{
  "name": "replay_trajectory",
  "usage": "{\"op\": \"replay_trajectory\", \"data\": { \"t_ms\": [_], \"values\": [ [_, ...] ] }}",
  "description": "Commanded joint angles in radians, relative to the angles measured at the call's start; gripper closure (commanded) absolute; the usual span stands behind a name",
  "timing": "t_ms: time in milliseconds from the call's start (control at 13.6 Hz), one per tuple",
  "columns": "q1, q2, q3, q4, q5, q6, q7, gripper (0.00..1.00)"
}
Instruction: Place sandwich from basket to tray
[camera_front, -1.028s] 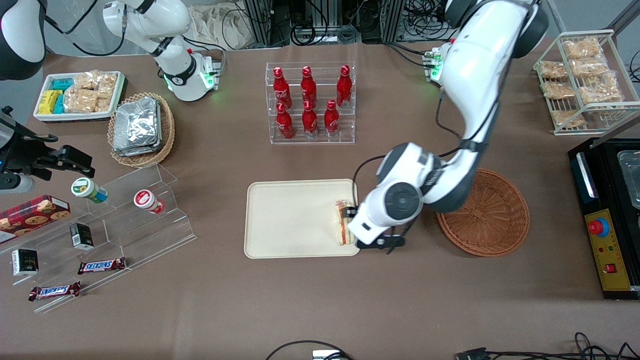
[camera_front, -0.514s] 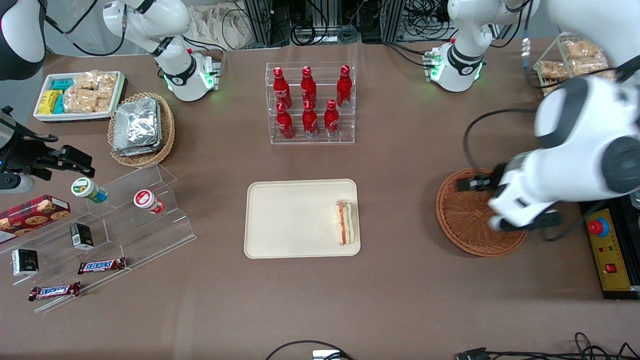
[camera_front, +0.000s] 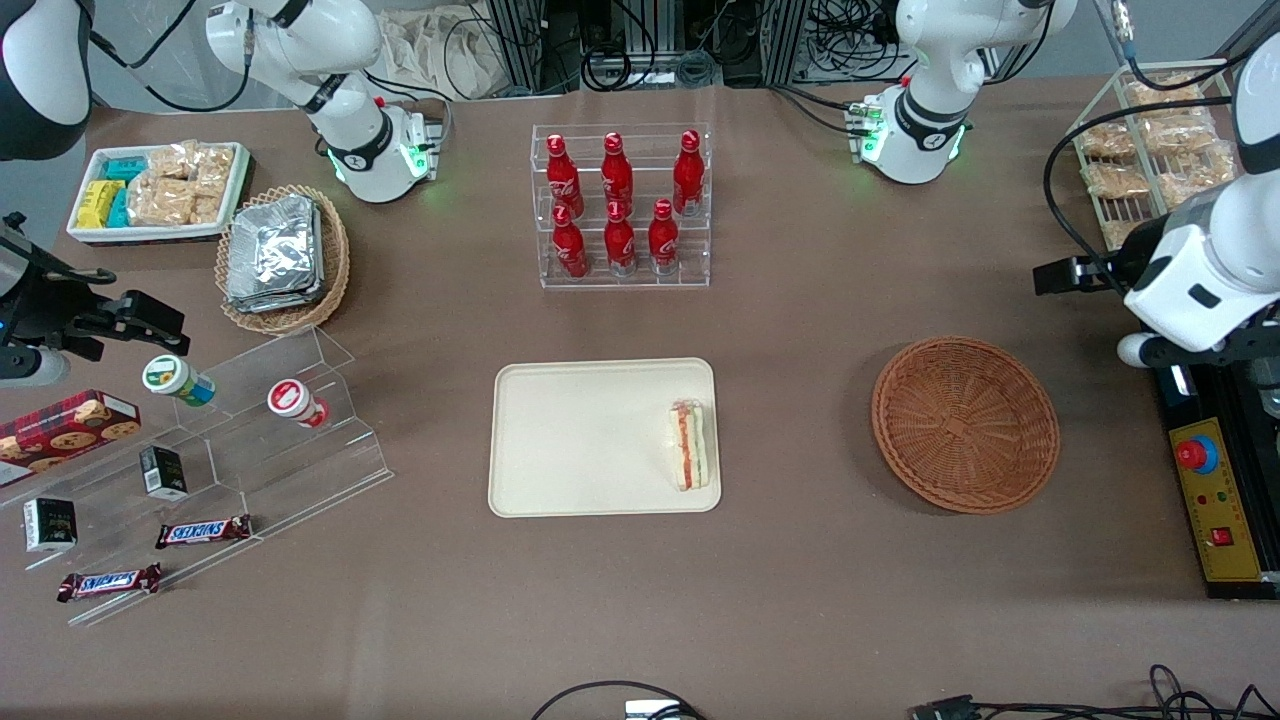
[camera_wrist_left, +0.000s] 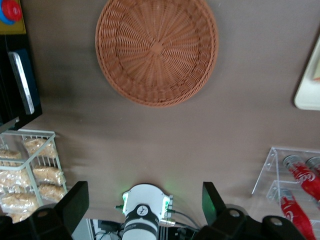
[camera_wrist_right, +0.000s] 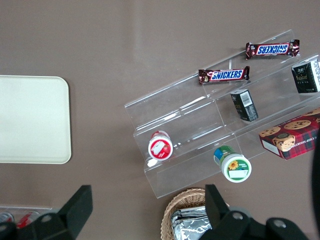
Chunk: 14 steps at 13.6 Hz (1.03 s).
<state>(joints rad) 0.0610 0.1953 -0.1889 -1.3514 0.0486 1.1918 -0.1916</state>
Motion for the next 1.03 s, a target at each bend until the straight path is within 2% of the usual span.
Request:
{"op": "replay_trajectory", "data": {
  "t_ms": [0, 147, 220, 661, 954],
  "values": [
    [0.036, -0.149, -0.009, -0.238, 0.013, 0.124, 0.034, 0.0],
    [0.037, -0.253, -0.011, -0.4, 0.01, 0.233, 0.035, 0.0],
    [0.037, -0.269, -0.011, -0.422, 0.01, 0.247, 0.034, 0.0],
    [0.028, -0.192, -0.011, -0.267, 0.002, 0.238, 0.04, 0.0],
    [0.029, -0.194, -0.011, -0.282, 0.0, 0.236, 0.037, 0.0]
  ]
}}
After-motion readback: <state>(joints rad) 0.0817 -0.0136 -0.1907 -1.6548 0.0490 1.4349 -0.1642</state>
